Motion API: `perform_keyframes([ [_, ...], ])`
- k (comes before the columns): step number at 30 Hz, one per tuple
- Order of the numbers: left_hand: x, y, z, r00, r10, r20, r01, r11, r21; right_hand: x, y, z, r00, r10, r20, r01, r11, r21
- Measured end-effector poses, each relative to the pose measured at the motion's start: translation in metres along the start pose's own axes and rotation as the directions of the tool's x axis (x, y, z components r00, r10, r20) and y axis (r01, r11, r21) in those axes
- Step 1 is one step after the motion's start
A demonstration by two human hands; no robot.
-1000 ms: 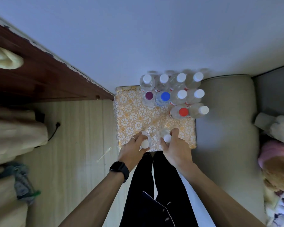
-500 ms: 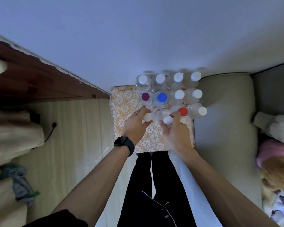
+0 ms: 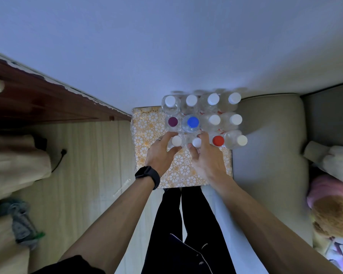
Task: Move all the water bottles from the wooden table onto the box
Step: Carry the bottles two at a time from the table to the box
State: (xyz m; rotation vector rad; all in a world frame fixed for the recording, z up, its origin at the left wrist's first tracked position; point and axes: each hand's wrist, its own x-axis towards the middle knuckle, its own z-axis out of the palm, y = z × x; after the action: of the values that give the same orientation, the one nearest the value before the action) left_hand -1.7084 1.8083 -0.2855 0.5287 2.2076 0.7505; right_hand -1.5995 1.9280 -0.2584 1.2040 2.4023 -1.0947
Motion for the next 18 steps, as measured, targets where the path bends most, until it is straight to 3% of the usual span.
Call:
perform_keyframes([
  [18, -0.0017, 0.0049, 0.0010, 1.000, 0.008, -0.020, -0.008, 1.000, 0.000, 0.0013, 0.0036, 0.0007, 1.000, -0.018, -0.023, 0.021, 0.993, 0.120],
])
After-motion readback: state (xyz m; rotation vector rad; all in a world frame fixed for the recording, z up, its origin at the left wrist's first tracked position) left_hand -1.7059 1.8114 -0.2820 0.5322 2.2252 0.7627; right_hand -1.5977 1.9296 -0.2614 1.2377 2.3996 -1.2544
